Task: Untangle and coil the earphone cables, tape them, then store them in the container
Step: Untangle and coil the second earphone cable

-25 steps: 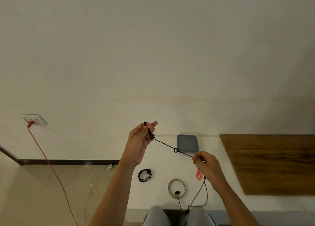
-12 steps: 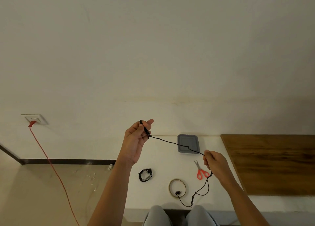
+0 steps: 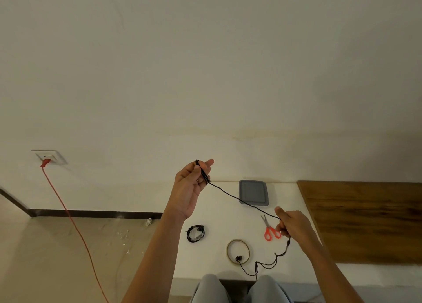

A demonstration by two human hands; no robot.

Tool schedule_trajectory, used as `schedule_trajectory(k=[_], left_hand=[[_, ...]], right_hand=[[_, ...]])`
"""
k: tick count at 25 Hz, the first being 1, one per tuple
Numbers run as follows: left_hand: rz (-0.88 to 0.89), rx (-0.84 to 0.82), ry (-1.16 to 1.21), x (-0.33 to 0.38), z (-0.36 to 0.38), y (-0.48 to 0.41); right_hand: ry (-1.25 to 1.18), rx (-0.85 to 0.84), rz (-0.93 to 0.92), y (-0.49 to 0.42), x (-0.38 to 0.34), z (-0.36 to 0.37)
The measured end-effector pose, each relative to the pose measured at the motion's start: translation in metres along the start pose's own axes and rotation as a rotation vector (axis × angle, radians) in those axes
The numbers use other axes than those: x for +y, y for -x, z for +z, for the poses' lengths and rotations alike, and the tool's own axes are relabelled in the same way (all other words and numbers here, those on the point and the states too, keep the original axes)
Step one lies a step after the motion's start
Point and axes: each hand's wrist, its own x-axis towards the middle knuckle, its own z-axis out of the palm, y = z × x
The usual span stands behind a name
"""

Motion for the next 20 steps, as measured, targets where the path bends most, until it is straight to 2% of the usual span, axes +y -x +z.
schedule_trajectory(k=[3,7,9,11,14,17,20], left_hand=[[-0.031,-0.031,-0.006,-0.002,0.008,0.002],[-0.080,-0.070,-0.018,-0.003,0.017,0.006],[-0.104,-0.090,-0.031,-0.003,0.020,0.007],[-0.125,-0.111,-0.051,-0.003,0.022,0.009],[-0.145,-0.152,-0.065,-0.001,0.029,0.010],[-0.130,-0.202,-0.057,0.005,0.033,0.011],[-0.099,-0.188,-0.052,0.008,0.031,0.009]], right_hand=[[0.086,-0.063,0.007,0.001,0.004,0.010],[0.062,-0.189,0.075,0.006,-0.006,0.028],[0.002,-0.122,-0.037,0.012,-0.024,0.033],[-0.185,-0.086,-0.244,0.022,-0.051,0.037],[-0.378,-0.219,-0.545,0.030,-0.091,0.042],[-0.559,-0.455,-0.593,0.033,-0.117,0.040],[-0.632,-0.440,-0.544,0.042,-0.123,0.038]])
